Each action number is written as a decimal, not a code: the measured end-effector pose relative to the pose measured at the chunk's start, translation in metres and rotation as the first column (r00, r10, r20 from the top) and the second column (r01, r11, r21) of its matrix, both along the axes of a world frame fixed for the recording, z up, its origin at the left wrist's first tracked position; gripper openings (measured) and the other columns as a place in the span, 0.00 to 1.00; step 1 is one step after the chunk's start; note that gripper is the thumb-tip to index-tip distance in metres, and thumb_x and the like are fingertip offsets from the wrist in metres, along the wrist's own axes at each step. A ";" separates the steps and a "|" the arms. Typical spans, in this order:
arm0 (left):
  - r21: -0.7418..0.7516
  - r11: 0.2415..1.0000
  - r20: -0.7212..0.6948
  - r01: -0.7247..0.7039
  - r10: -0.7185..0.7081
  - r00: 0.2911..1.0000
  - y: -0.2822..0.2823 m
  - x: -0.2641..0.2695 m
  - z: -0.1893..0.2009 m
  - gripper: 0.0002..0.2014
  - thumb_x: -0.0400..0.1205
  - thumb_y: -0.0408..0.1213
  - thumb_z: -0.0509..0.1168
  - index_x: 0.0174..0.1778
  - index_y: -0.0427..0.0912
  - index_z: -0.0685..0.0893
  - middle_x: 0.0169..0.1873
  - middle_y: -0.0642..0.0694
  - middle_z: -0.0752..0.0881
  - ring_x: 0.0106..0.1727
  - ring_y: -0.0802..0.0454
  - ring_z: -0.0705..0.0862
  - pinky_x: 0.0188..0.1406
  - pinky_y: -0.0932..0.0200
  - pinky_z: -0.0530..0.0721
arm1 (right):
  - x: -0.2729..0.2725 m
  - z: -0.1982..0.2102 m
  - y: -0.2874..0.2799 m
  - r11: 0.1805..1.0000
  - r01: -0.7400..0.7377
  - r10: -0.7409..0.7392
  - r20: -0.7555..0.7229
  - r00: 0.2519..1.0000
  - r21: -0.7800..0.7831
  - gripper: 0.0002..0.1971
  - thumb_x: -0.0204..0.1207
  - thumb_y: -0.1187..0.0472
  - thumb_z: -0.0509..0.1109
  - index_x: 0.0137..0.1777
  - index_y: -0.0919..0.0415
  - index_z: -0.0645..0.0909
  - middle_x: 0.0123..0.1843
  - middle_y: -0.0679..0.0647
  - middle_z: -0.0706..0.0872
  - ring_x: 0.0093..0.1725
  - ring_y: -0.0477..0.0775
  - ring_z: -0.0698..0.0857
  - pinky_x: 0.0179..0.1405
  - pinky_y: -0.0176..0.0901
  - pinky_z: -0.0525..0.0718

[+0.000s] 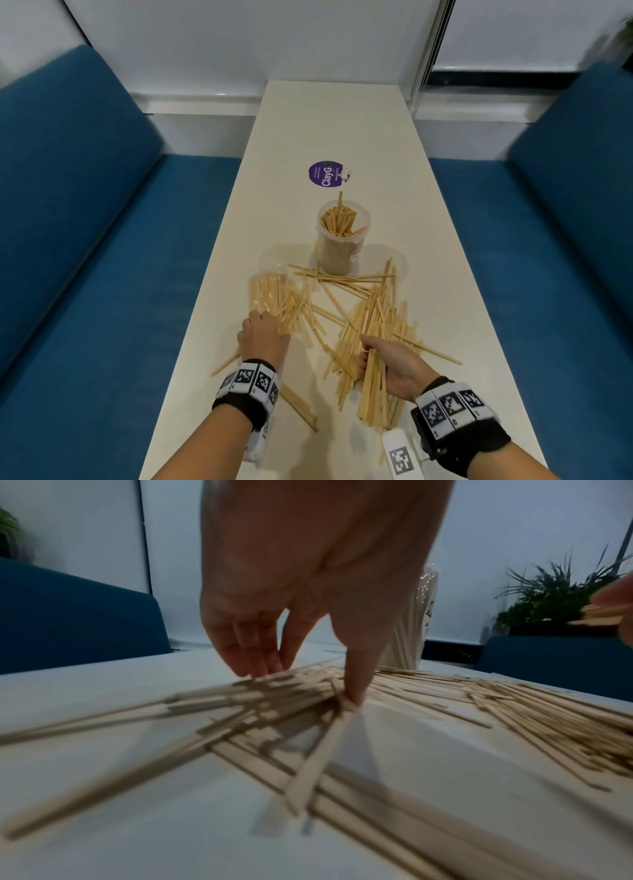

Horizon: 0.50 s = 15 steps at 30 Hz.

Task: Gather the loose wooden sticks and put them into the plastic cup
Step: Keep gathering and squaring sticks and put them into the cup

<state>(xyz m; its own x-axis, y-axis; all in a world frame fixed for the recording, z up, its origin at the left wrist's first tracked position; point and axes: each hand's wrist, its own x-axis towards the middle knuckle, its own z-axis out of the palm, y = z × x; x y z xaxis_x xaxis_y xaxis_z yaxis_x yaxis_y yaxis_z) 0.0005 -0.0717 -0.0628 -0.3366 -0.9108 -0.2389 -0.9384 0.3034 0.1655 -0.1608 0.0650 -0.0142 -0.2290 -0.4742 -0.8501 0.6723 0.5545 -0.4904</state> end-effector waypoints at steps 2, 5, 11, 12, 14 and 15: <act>-0.003 1.000 0.000 0.009 -0.009 1.000 0.004 -0.001 0.000 0.16 0.81 0.42 0.63 0.61 0.38 0.75 0.59 0.42 0.77 0.61 0.44 0.77 0.57 0.52 0.76 | 0.004 -0.002 -0.002 1.000 -0.017 0.017 0.025 1.000 -0.014 0.11 0.82 0.62 0.64 0.37 0.65 0.74 0.25 0.57 0.76 0.25 0.55 0.77 0.29 0.47 0.79; 0.030 0.998 -0.044 0.049 -0.048 0.998 0.010 -0.003 0.000 0.11 0.71 0.29 0.72 0.47 0.33 0.81 0.43 0.37 0.83 0.44 0.38 0.83 0.39 0.49 0.80 | 0.011 -0.004 -0.007 0.999 -0.032 0.033 0.049 0.998 -0.023 0.12 0.83 0.63 0.62 0.37 0.67 0.76 0.28 0.58 0.77 0.28 0.55 0.78 0.31 0.45 0.83; 0.011 0.988 -0.077 0.153 -0.152 0.985 0.013 0.006 0.002 0.13 0.78 0.25 0.63 0.58 0.34 0.78 0.54 0.39 0.79 0.53 0.44 0.80 0.49 0.56 0.80 | 0.018 -0.010 -0.011 0.999 -0.011 0.015 0.073 0.997 -0.050 0.13 0.84 0.62 0.61 0.42 0.70 0.79 0.32 0.60 0.80 0.33 0.57 0.81 0.38 0.48 0.85; -0.033 0.982 -0.100 0.184 -0.186 0.977 0.012 0.009 0.001 0.14 0.79 0.25 0.62 0.61 0.35 0.76 0.57 0.40 0.78 0.56 0.45 0.79 0.53 0.58 0.79 | 0.019 -0.011 -0.011 0.998 0.004 0.001 0.082 0.997 -0.060 0.13 0.84 0.62 0.61 0.42 0.70 0.79 0.33 0.60 0.80 0.33 0.57 0.82 0.39 0.48 0.86; -0.047 0.978 -0.165 0.203 -0.208 0.964 0.015 0.011 0.006 0.13 0.80 0.25 0.61 0.61 0.34 0.78 0.56 0.40 0.78 0.55 0.45 0.79 0.53 0.59 0.77 | 0.021 -0.013 -0.013 0.996 0.037 -0.029 0.103 0.994 -0.077 0.13 0.84 0.61 0.60 0.43 0.70 0.78 0.33 0.61 0.81 0.33 0.58 0.82 0.40 0.49 0.86; -0.032 0.982 -0.233 0.187 -0.189 0.954 0.017 0.010 0.011 0.12 0.81 0.26 0.59 0.60 0.33 0.79 0.53 0.39 0.79 0.53 0.44 0.79 0.51 0.59 0.76 | 0.023 -0.012 -0.014 0.995 0.052 -0.042 0.112 0.993 -0.083 0.13 0.84 0.61 0.60 0.43 0.70 0.78 0.33 0.61 0.81 0.34 0.58 0.82 0.40 0.49 0.85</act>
<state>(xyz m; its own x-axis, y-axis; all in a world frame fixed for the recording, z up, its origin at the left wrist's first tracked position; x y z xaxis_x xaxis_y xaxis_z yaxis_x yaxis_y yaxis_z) 0.0105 -0.0551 -0.0514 -0.5475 -0.8275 -0.1244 -0.7995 0.4733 0.3698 -0.1380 0.0510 -0.0266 -0.1601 -0.5373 -0.8281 0.7492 0.4801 -0.4563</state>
